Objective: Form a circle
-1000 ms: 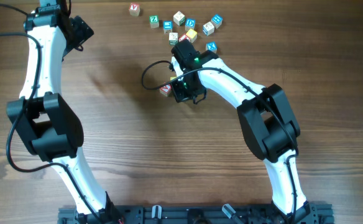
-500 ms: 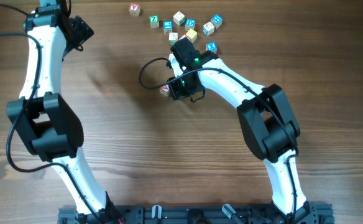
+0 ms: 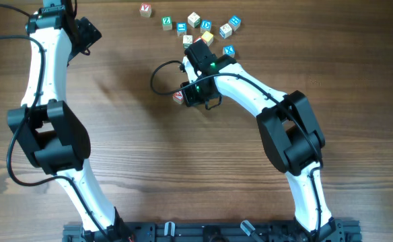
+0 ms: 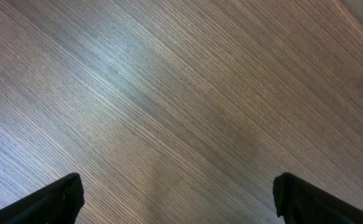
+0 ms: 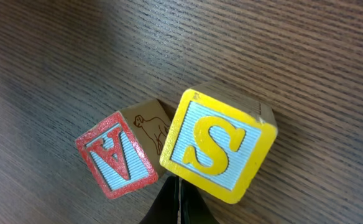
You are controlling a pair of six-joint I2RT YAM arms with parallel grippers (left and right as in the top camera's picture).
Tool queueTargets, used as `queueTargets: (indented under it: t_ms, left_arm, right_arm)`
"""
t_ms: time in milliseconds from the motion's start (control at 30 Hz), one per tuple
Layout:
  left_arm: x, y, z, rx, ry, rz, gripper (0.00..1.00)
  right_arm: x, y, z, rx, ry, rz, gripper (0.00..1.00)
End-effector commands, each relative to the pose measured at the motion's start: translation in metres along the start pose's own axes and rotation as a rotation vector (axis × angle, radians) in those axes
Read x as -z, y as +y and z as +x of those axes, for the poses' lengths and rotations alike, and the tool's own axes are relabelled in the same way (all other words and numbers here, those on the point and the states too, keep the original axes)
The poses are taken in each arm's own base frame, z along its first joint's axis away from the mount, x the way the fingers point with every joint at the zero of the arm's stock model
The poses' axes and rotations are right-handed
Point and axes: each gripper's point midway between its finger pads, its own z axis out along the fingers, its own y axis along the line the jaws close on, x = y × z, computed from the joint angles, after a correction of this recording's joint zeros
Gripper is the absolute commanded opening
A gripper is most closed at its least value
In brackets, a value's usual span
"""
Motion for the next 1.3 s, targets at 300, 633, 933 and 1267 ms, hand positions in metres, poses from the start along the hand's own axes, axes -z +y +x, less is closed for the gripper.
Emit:
queueTargets:
  t_ms: [300,633,933,1267]
  left_arm:
    - [0.0038,0.0008,-0.0050,-0.002,-0.017,-0.004,1.00]
    - [0.0038,0.0008,-0.0050,-0.002,-0.017,-0.004,1.00]
    - [0.0038,0.0008,-0.0050,-0.002,-0.017,-0.004,1.00]
    - [0.0038,0.0008,-0.0050,-0.002,-0.017,-0.004,1.00]
  right_arm:
    - [0.0086,0.0115,-0.0044,-0.042,-0.023,-0.030,0.04]
    - [0.0086,0.0145,0.0019,-0.046,0.004,-0.048,0.04]
    - [0.0089,0.0185,-0.0028,-0.039,-0.013,-0.069,0.04]
    - [0.0090,0.0189,-0.0052,-0.036,-0.022,-0.072,0.04]
